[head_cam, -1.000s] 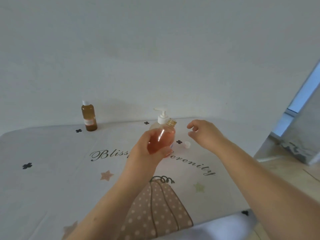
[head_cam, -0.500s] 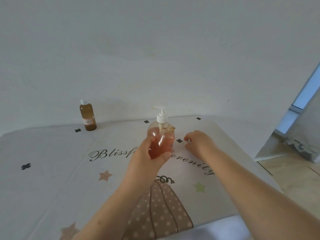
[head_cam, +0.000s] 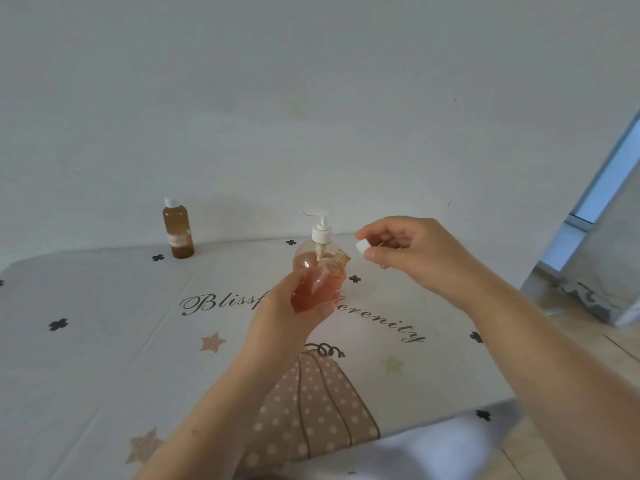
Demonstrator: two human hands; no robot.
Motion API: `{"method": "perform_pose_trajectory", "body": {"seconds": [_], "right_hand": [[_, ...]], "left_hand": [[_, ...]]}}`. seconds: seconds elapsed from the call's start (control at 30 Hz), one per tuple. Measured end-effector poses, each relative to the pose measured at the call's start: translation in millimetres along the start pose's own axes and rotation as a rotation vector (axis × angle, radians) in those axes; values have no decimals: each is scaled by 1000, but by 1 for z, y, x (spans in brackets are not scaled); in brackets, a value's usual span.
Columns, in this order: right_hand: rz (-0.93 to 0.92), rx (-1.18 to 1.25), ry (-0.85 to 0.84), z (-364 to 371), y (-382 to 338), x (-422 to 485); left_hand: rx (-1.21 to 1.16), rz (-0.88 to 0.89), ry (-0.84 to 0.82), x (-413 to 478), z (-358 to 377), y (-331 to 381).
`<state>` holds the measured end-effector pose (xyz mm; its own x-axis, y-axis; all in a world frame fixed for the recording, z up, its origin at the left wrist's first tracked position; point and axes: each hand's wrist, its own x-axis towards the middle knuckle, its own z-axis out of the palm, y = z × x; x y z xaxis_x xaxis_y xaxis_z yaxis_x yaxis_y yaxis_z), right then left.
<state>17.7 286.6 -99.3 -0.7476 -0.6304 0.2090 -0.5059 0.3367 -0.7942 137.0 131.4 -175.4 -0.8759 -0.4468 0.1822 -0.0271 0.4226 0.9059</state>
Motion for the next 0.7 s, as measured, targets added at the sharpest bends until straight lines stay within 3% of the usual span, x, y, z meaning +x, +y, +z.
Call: {"method": "perform_pose_trajectory", "body": {"seconds": [0.4, 0.7], "right_hand": [[-35, -89, -147, 5, -18, -7], [98, -449, -145, 16, -11, -2]], "left_hand": [[51, 50, -70, -5, -7, 2], [139, 122, -58, -9, -8, -2]]}}
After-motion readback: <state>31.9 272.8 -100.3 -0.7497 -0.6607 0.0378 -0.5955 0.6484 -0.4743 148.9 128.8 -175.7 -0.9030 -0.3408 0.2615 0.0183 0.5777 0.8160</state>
